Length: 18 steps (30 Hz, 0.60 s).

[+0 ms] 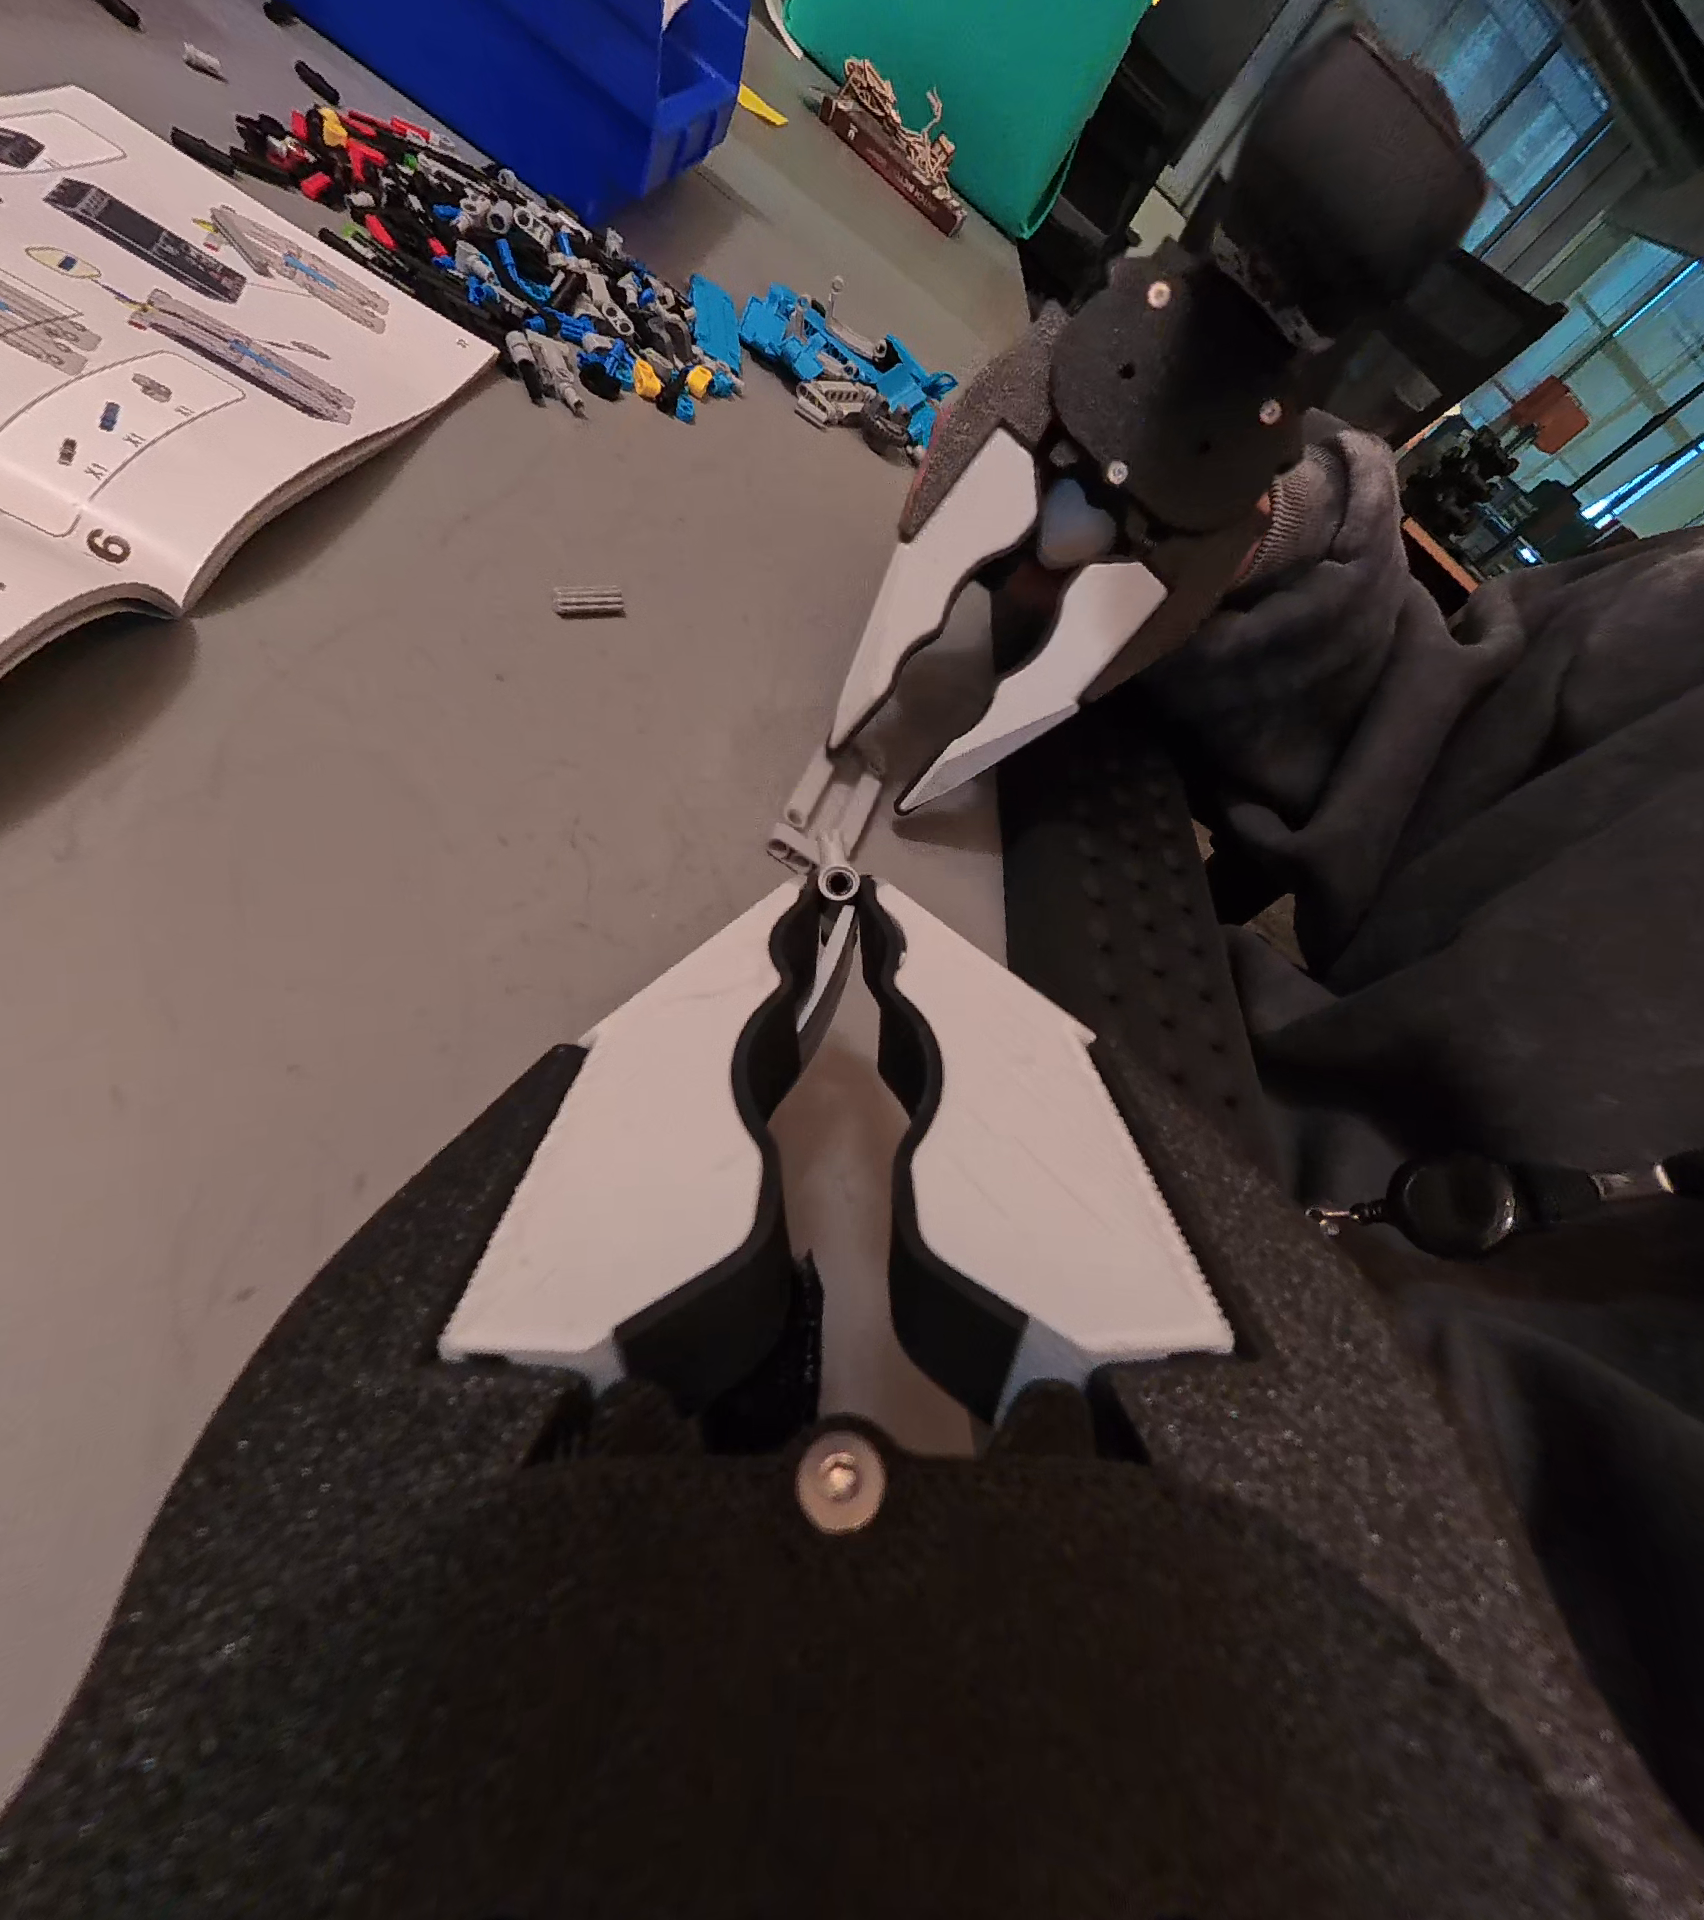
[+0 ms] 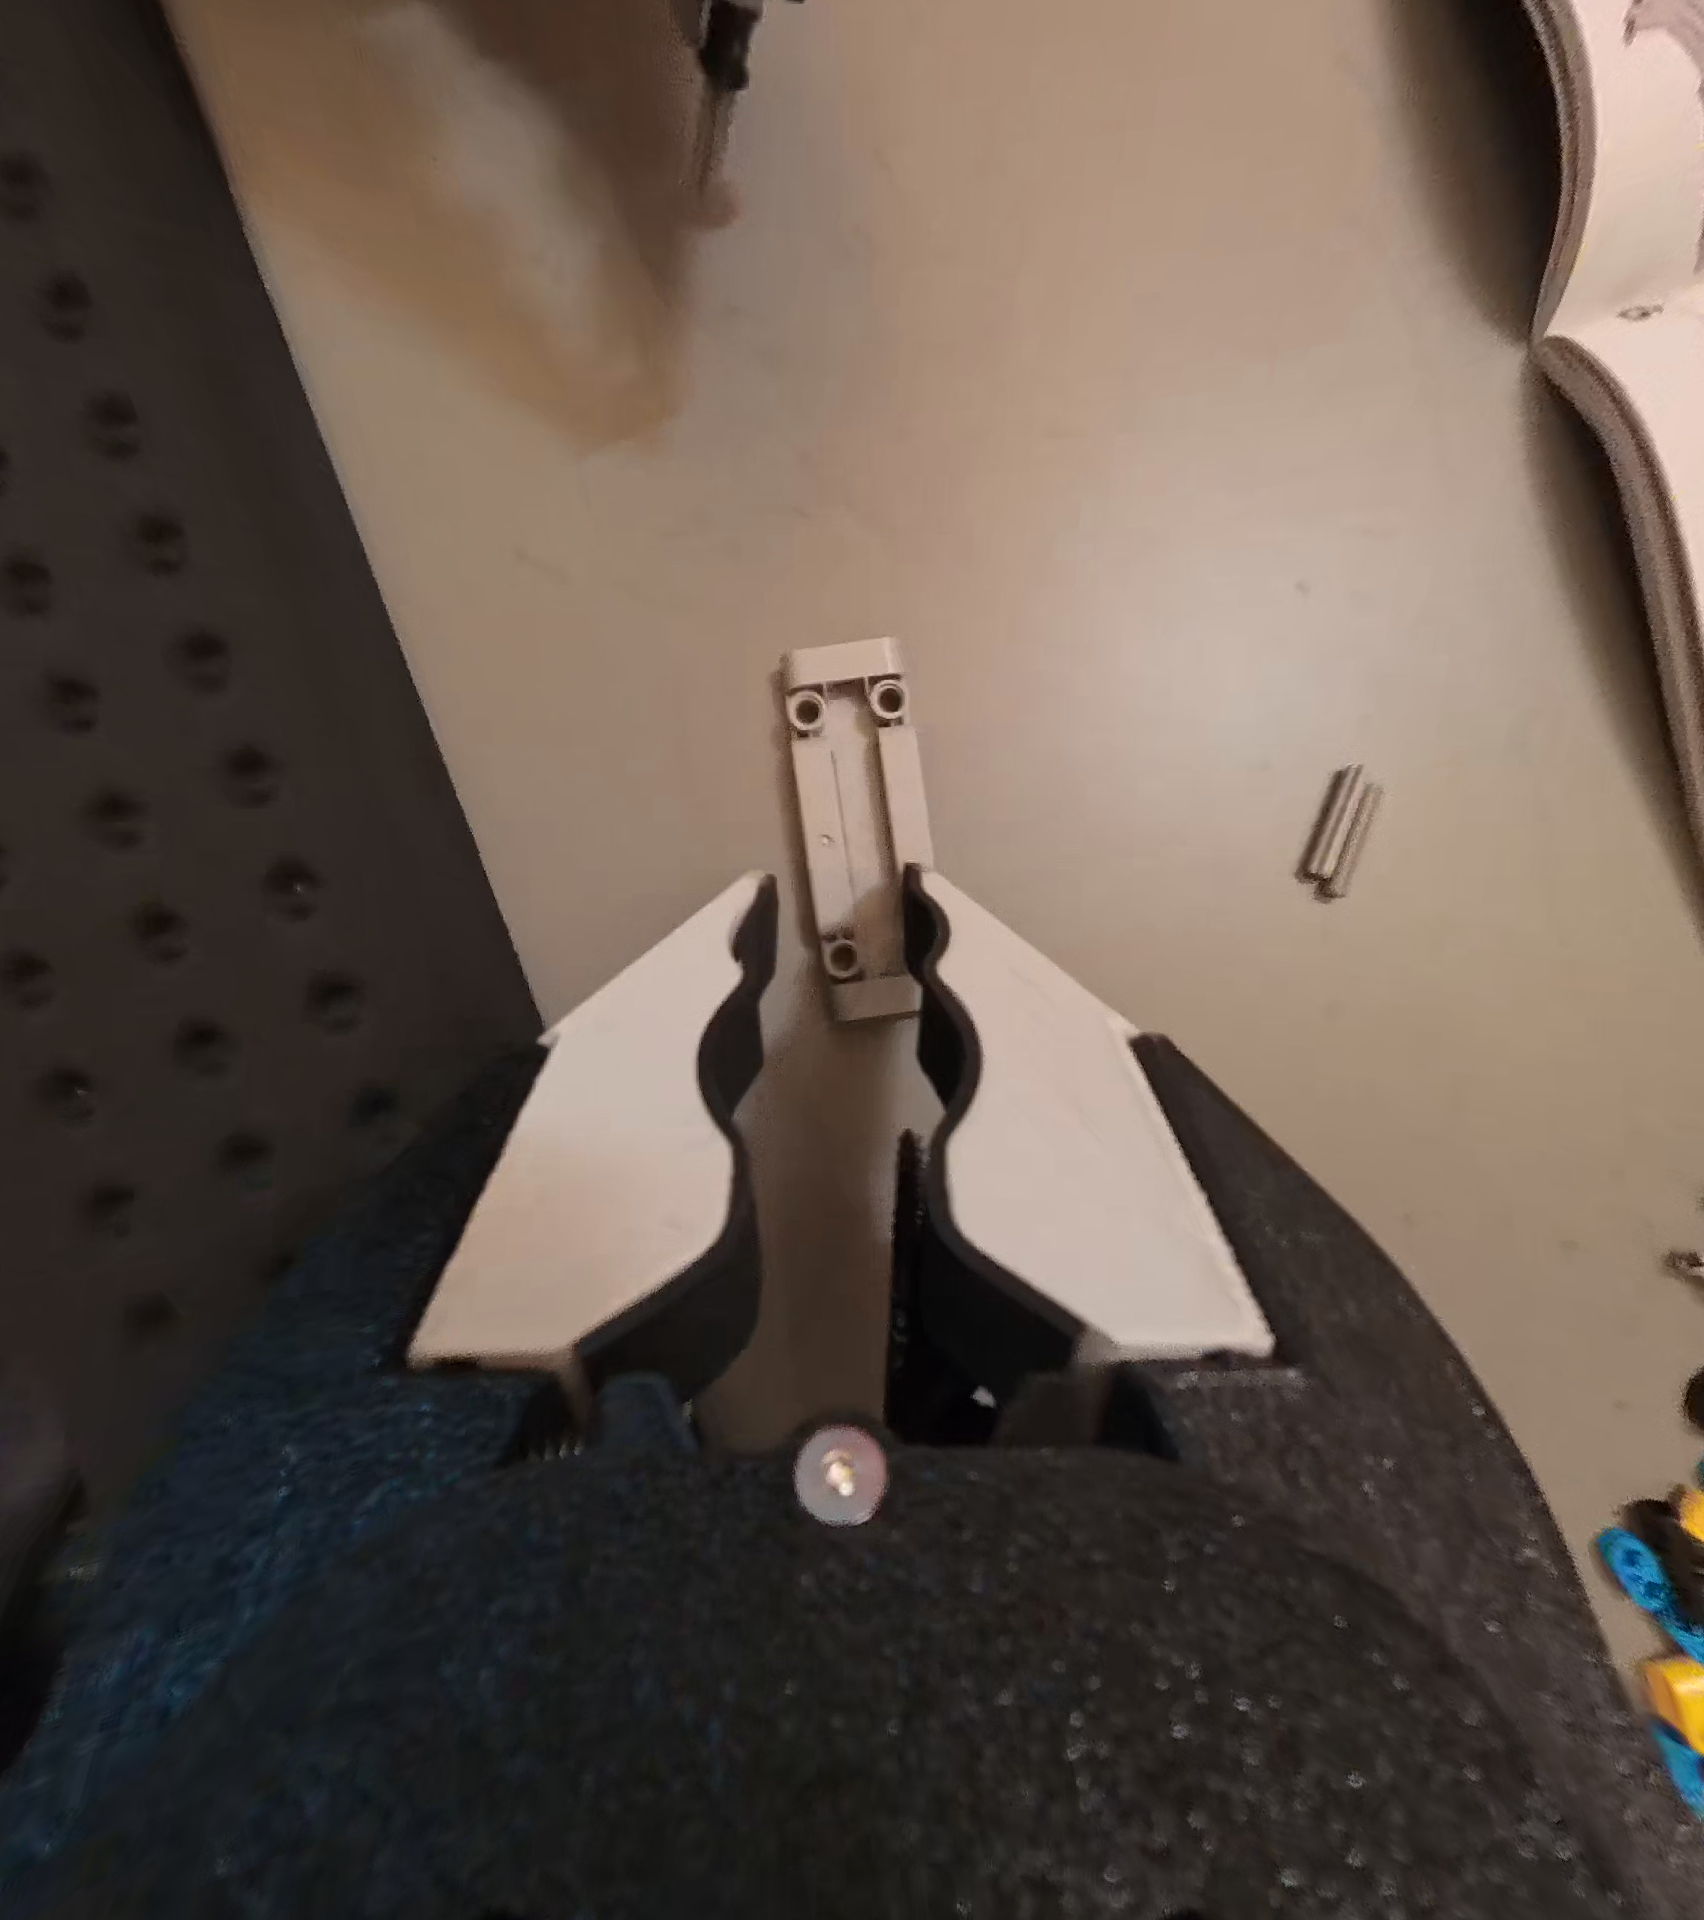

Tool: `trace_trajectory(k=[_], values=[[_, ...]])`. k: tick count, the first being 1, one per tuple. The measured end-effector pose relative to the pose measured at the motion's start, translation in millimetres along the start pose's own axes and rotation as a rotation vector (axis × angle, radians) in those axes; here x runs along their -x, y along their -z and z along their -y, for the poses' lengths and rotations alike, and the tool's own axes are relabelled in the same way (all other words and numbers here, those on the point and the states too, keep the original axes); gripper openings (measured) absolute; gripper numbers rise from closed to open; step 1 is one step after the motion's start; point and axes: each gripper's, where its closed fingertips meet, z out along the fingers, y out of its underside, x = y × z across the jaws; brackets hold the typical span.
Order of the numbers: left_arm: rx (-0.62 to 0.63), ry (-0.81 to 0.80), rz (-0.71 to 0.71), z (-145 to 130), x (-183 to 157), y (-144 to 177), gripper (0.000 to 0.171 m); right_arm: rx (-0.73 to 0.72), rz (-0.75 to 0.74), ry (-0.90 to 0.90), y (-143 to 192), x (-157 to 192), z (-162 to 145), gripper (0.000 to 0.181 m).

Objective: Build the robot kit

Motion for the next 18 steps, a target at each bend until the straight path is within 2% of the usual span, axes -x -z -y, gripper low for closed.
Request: trace_trajectory(k=[3, 6, 7, 10, 12, 14, 16, 18], values=[[-0.006, 0.001, -0.003, 2, -1, 1, 0.006, -0.050, -0.061, 0.030, 7, -9, 8, 0.030], [0.002, 0.006, -0.022, 0, -4, 0, 0.006, -0.055, 0.045, -0.048, 3, -6, 4, 0.047], [0.008, 0.008, -0.026, -1, -4, -1, 0.006, -0.042, 0.072, -0.059, -1, -6, 1, 0.047], [0.022, 0.008, -0.040, -4, -7, -3, 0.006, -0.038, 0.069, -0.004, -11, -4, 3, 0.041], [0.018, 0.022, -0.063, -4, -10, -3, 0.006, -0.035, 0.066, 0.084, -12, 3, 6, 0.023], [0.005, 0.050, -0.088, -2, -11, -3, 0.006, -0.021, 0.000, 0.161, -11, -1, 9, 0.023], [-0.006, 0.103, -0.122, -1, -13, -2, 0.006, -0.053, -0.200, 0.326, -7, -17, 21, 0.023], [-0.033, 0.168, -0.167, 2, -14, 0, 0.006, -0.179, -0.448, 0.533, 11, -27, 55, 0.023]])
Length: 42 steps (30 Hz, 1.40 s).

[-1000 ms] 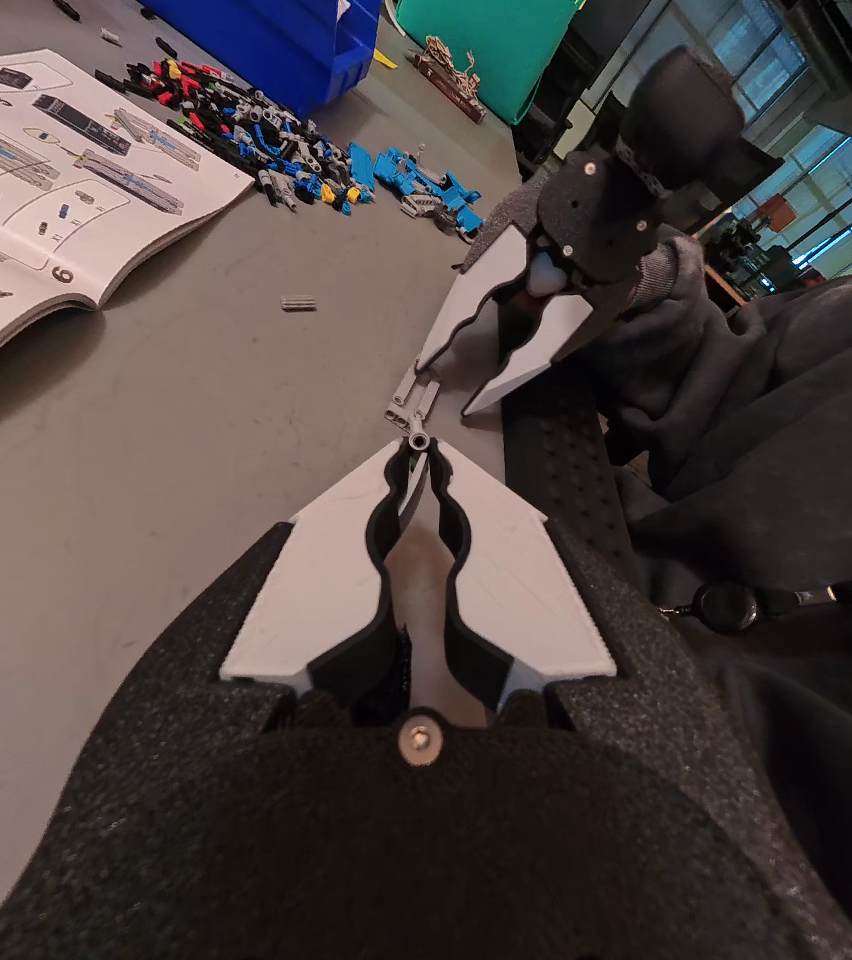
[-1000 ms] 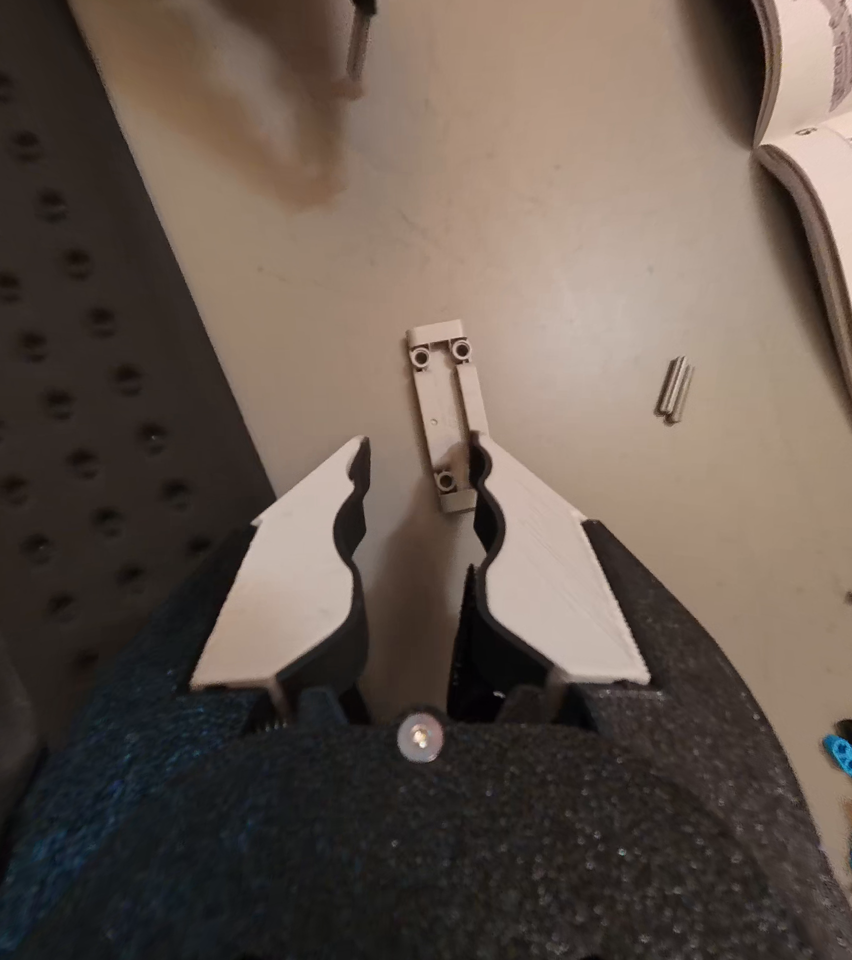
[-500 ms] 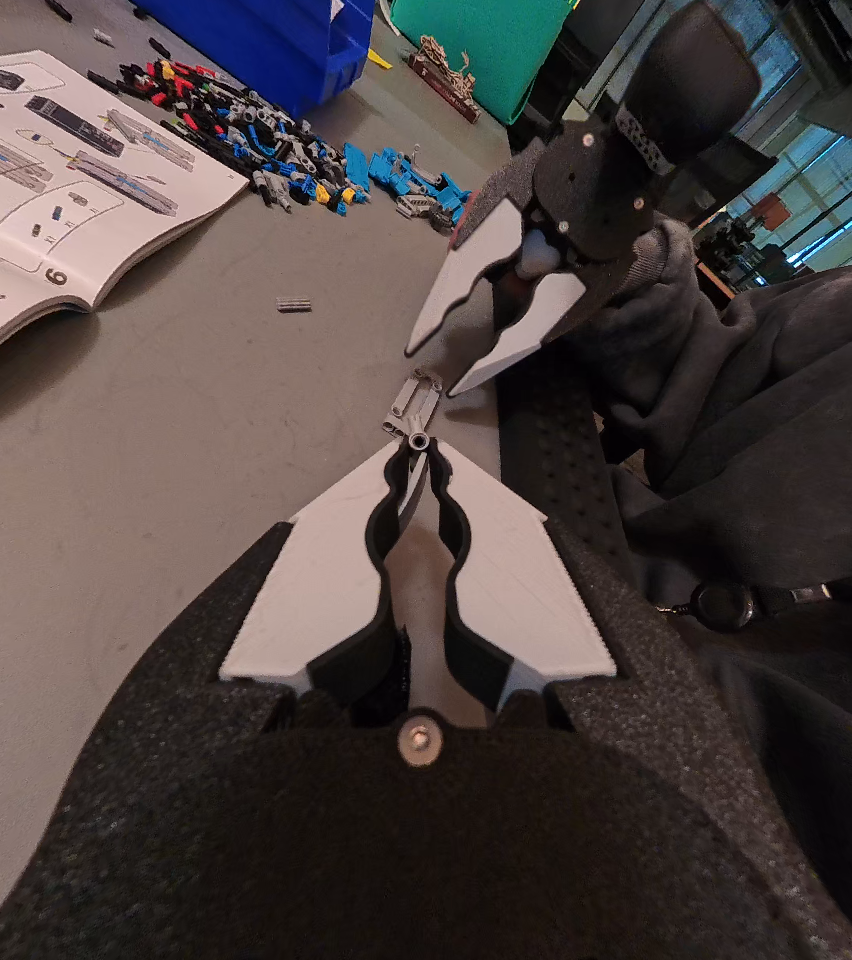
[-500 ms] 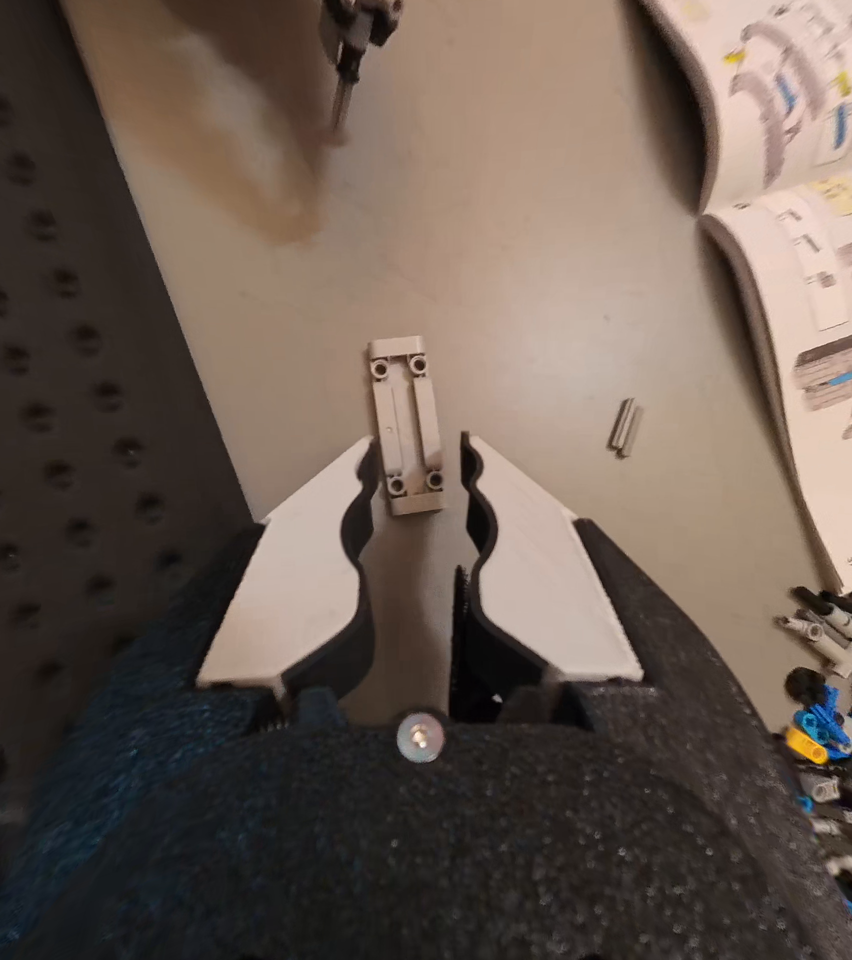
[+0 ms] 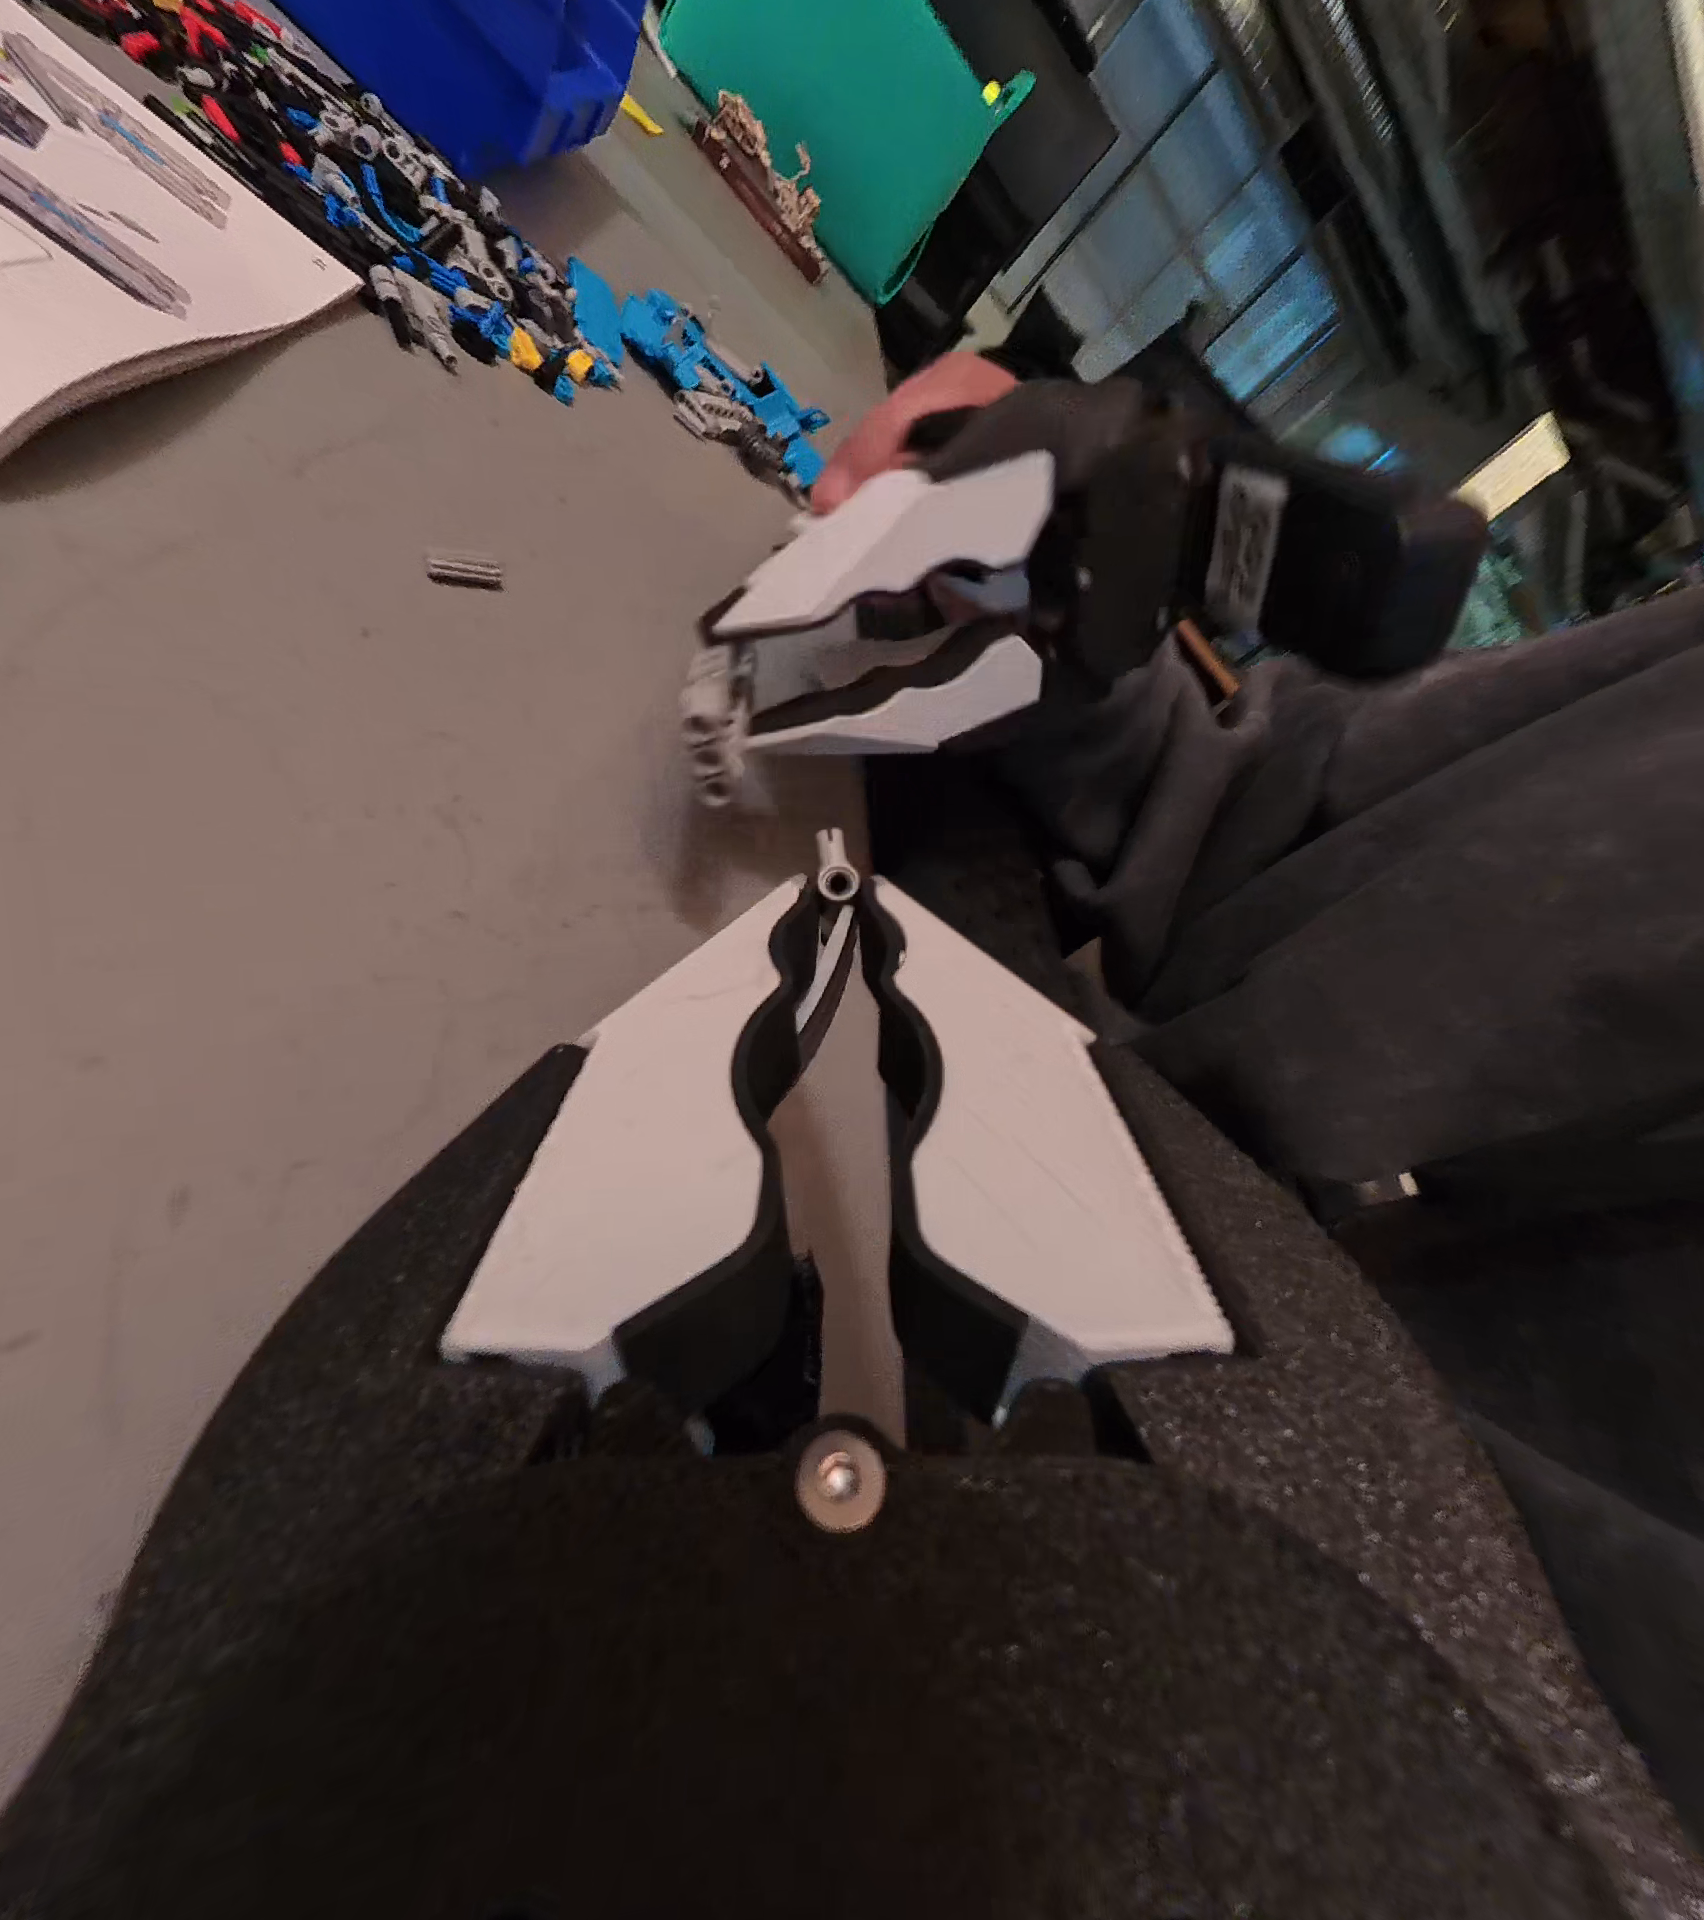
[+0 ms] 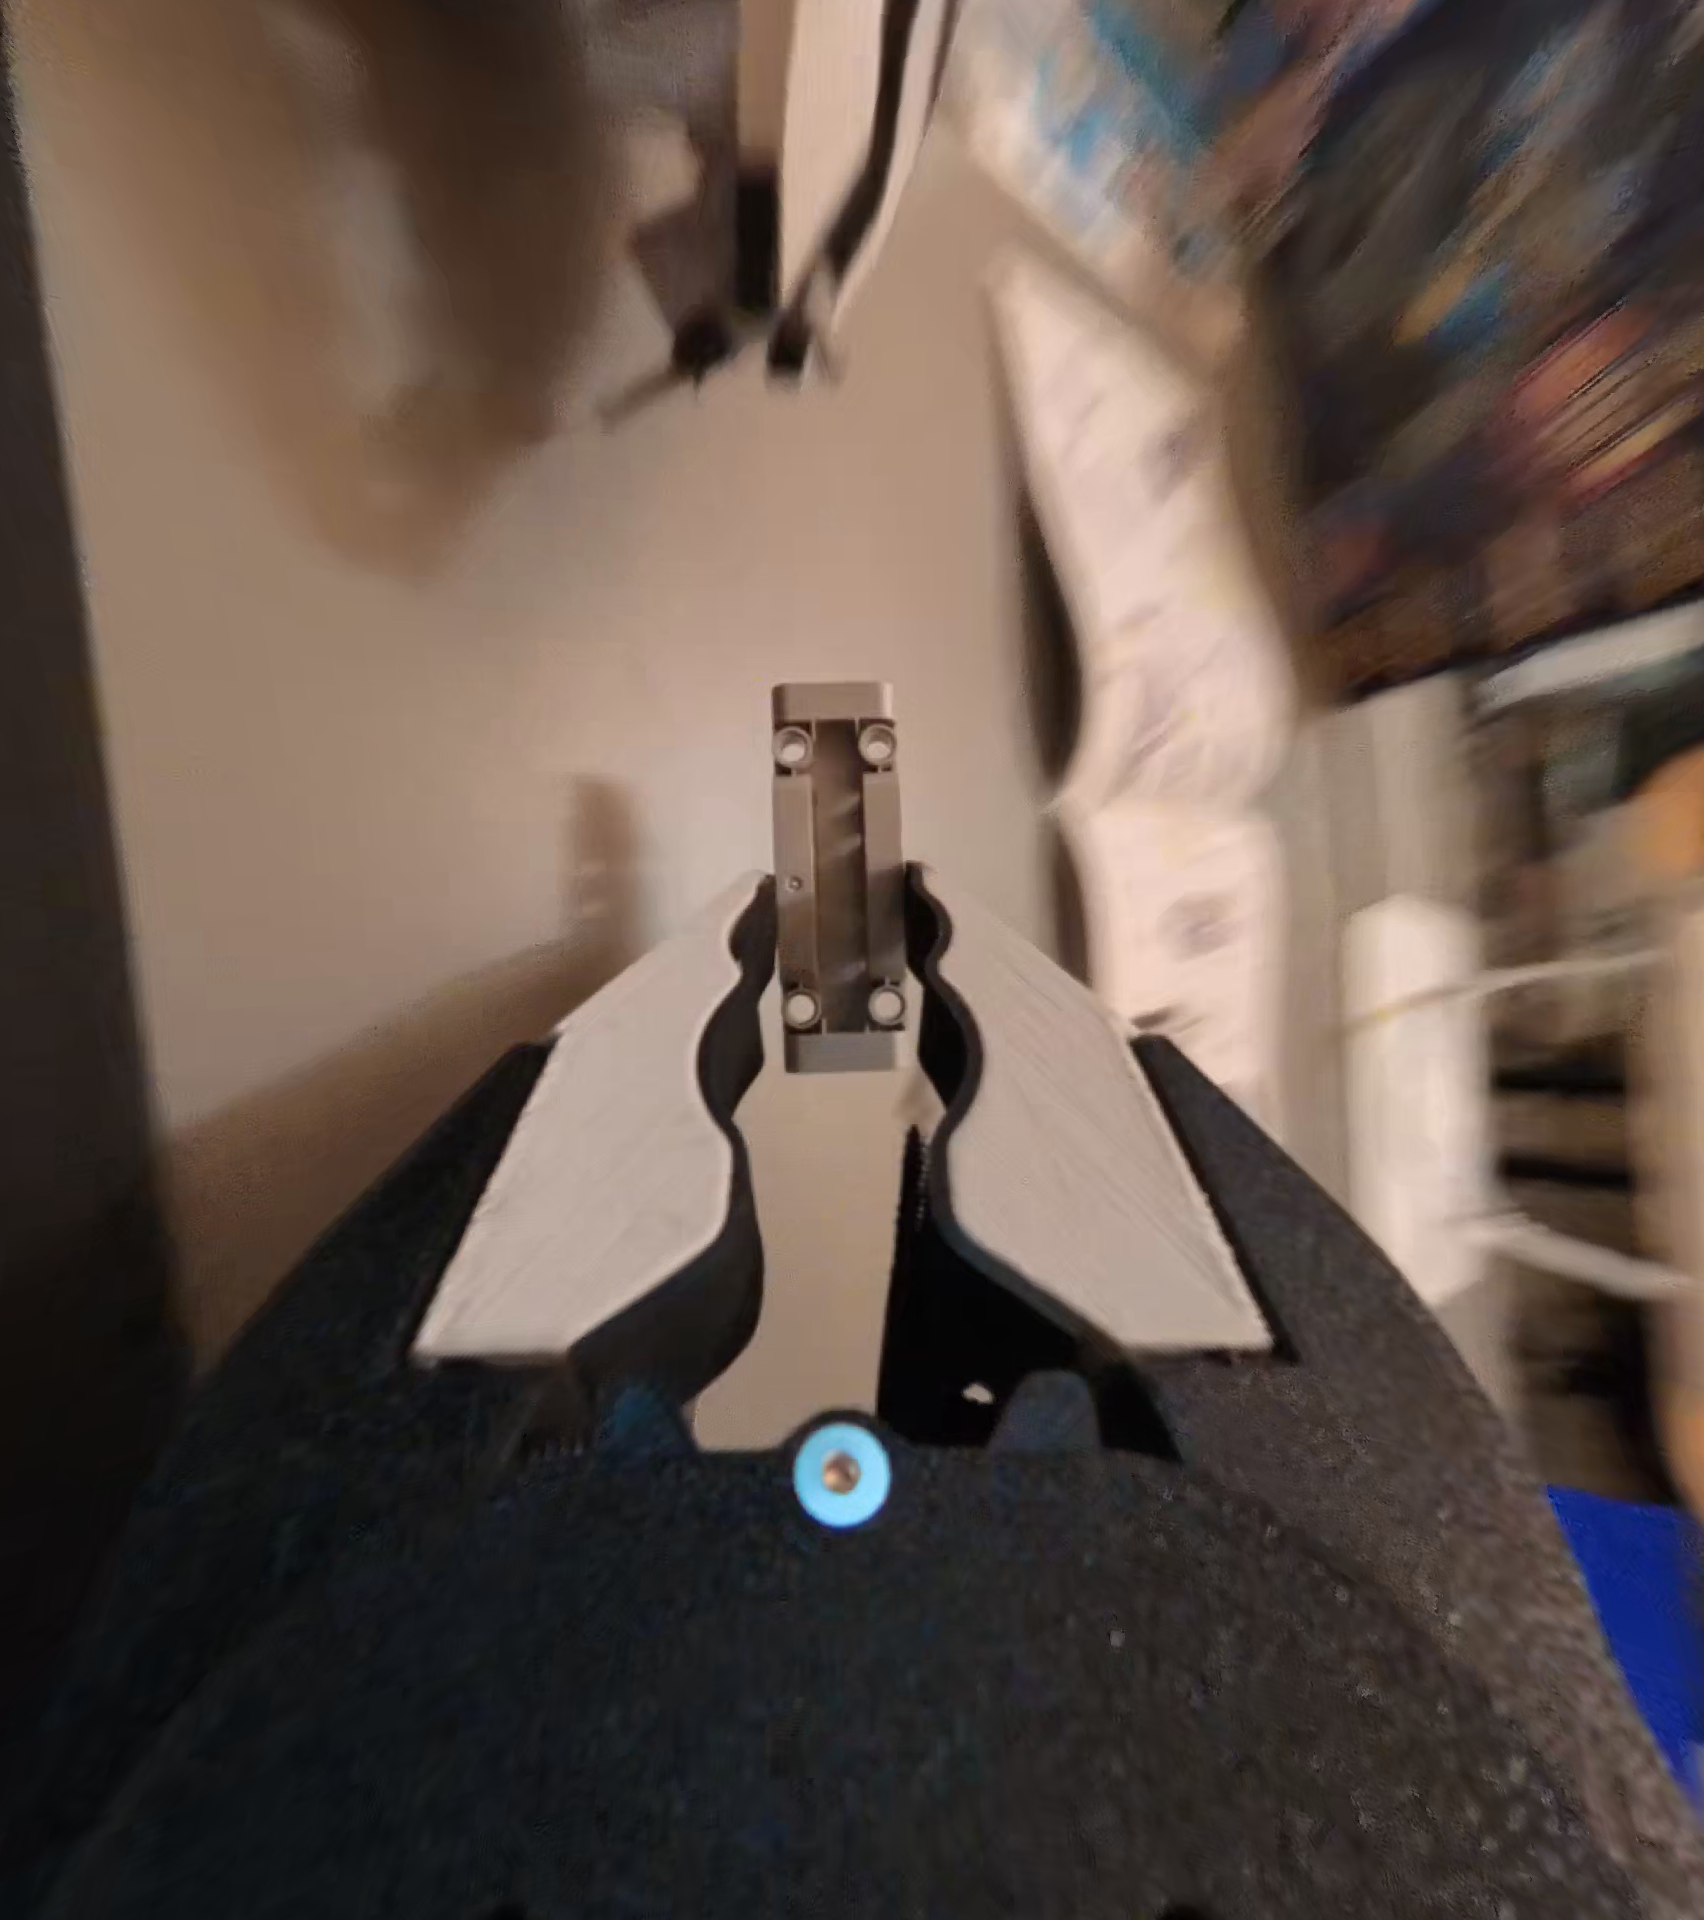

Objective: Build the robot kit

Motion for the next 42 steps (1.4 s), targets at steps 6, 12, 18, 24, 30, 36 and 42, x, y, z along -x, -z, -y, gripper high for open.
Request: trace_trajectory(k=[6, 12, 18, 24, 30, 36, 42], values=[[-0.103, 0.147, -0.131, 15, -7, 9, 0.005, -0.194, -0.429, 0.357, 9, -31, 62, 0.023], [-0.106, 0.159, -0.135, 15, -6, 11, 0.005, -0.244, -0.458, 0.333, 14, -34, 63, 0.023], [-0.103, 0.162, -0.131, 15, -5, 10, 0.005, -0.212, -0.430, 0.370, 5, -27, 58, 0.023], [-0.088, 0.170, -0.126, 12, -3, 9, 0.005, -0.208, -0.430, 0.391, 3, -24, 59, 0.023], [-0.077, 0.188, -0.097, 10, 2, 9, 0.005, -0.205, -0.431, 0.425, 3, -21, 59, 0.023], [0.024, 0.130, 0.081, -6, 23, 6, 0.005, -0.142, -0.219, 0.310, -19, 1, 34, 0.023], [-0.001, 0.098, 0.107, 0, 24, 12, 0.006, -0.037, 0.094, -0.017, -34, 24, 3, 0.023]])
